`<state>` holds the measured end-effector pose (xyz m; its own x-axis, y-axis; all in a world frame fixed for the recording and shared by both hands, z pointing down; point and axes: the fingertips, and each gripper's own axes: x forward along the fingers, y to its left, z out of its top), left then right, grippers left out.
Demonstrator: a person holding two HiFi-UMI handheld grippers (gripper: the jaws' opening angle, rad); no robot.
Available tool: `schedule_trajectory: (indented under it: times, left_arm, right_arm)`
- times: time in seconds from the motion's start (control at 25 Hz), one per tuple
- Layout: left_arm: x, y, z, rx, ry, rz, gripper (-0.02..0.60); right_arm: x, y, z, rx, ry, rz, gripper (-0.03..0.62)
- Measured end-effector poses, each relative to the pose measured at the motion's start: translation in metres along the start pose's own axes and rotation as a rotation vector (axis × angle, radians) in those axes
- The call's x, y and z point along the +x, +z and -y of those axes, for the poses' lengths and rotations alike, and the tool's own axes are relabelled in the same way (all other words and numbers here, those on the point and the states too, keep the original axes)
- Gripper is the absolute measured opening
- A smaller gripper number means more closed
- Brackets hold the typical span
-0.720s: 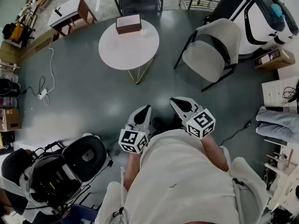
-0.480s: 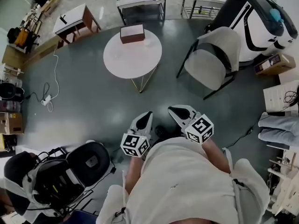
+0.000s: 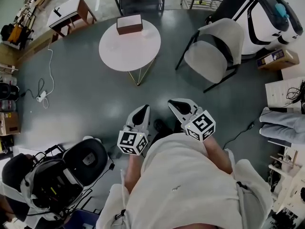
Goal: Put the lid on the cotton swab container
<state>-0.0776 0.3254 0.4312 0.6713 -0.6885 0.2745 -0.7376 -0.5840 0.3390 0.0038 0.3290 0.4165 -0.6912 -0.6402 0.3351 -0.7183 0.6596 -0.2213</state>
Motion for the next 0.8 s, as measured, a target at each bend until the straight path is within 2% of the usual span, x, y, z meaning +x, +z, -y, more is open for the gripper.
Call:
schedule_trajectory:
  times: [0.32,0.8]
  left_arm:
    - [0.035,0.007,0.007,0.02,0.003,-0.021,0.009]
    - [0.147,0.044,0.037,0.022,0.057,0.0,0.009]
  right_arm:
    - [-0.005,-0.005,0.035,0.035,0.006,-0.023,0.006]
    - [-0.002,0.031,0.152,0.024,0.084,-0.009,0.006]
